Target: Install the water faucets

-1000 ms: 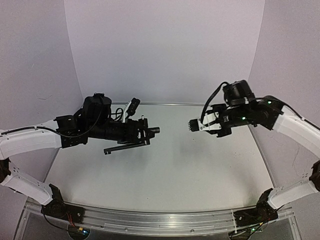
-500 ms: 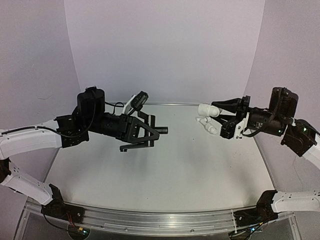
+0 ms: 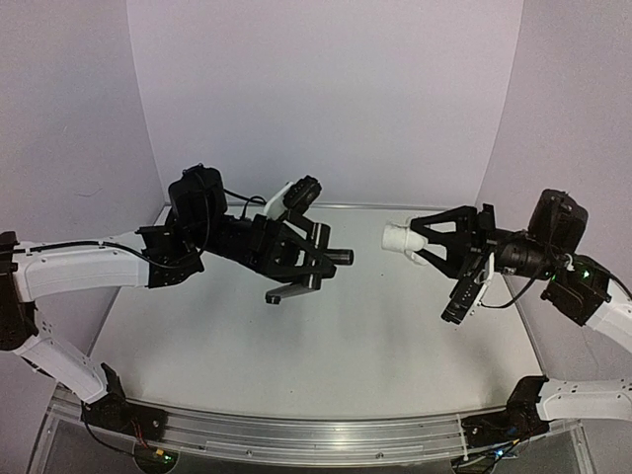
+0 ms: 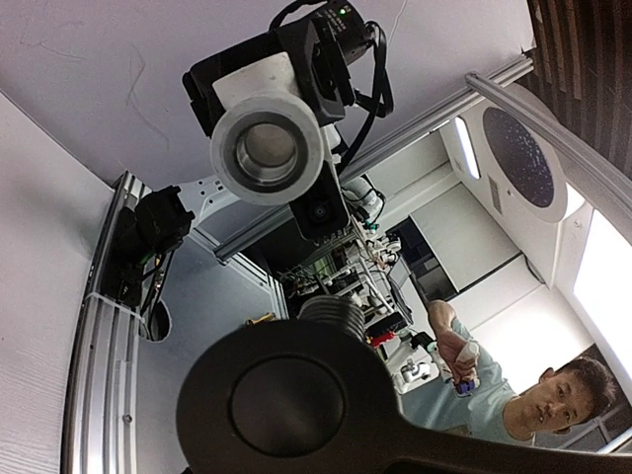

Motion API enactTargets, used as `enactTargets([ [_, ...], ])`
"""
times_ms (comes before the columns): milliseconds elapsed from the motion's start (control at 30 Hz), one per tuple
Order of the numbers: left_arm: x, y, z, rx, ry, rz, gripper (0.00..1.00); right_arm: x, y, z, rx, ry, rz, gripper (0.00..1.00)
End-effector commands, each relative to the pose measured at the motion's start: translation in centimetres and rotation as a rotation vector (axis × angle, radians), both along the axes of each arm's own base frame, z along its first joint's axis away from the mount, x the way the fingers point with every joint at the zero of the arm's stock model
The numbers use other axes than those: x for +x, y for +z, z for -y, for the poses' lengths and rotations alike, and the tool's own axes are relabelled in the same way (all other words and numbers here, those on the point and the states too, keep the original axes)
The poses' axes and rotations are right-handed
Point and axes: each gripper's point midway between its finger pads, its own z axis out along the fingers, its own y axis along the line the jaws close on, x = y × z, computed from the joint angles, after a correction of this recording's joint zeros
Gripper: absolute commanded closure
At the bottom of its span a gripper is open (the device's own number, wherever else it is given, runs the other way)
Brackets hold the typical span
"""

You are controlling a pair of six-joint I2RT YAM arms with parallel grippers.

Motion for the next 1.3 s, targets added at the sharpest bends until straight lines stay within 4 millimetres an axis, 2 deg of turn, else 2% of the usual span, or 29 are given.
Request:
enactTargets([
  [0,-2.0,5.3,-0.8,-0.159,-0.105,0.103,1.0,-2.4,2.2,0.0,0.05,0.101,0.194,1.0],
  [300,-2.5,4.7,0.2,-0.124,-0.152,0.081,1.0,-3.6,0.4,-0.4,-0.015,0.191,0.271,1.0],
  [633,-0.9,4.3,1.4,-0.082,-0.036,0.058,1.0,-3.2,-0.6,-0.8,-0.069,0.193,0.268,1.0],
  [1267,0.0,2.7,3.2,-0.027,0.014,0.038,1.0,-2.8,0.0,-1.1,-0.056,0.179,0.265,1.0],
])
